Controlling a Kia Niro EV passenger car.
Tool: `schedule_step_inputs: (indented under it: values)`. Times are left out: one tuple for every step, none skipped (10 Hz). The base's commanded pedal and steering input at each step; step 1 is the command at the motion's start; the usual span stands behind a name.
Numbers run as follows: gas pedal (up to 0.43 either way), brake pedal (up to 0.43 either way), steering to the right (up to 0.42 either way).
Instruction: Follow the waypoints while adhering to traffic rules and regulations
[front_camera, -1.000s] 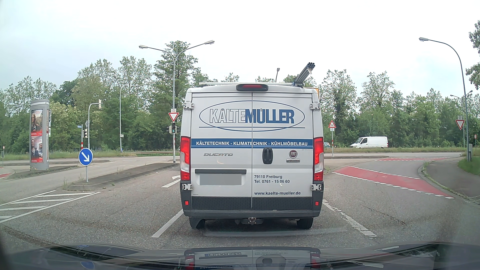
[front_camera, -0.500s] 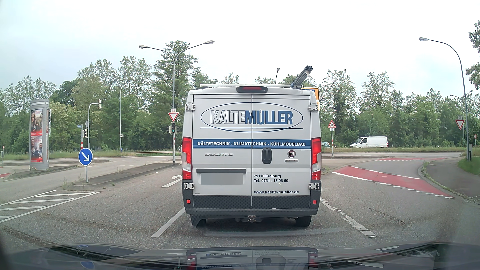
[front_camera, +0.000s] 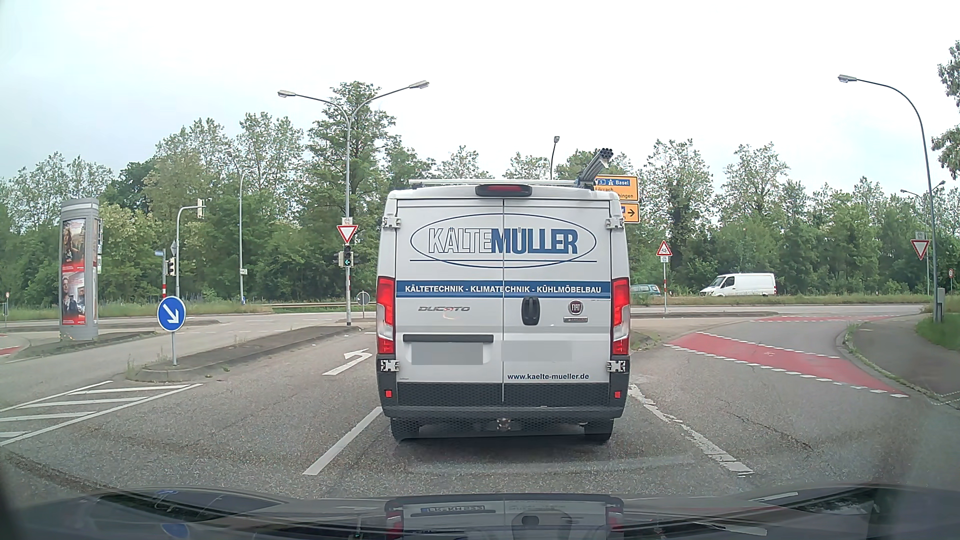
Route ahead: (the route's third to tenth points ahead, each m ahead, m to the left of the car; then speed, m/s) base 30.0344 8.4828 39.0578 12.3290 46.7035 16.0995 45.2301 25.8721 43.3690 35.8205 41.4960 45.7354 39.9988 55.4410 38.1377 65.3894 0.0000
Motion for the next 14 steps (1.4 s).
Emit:
schedule_step_inputs:
  values:
    - [0.0,0.0,-0.002]
    - [0.0,0.0,-0.002]
    - [0.13,0.0,-0.002]
    - [0.177,0.0,-0.002]
    - [0.197,0.0,-0.002]
    - [0.22,0.0,-0.002]
    - [0.228,0.0,-0.002]
    - [0.24,0.0,-0.002]
    - [0.248,0.0,-0.002]
    - [0.26,0.0,-0.002]
    - [0.26,0.0,-0.002]
    - [0.268,0.0,-0.001]
    - [0.268,0.0,-0.001]
    - [0.268,0.0,0.0]
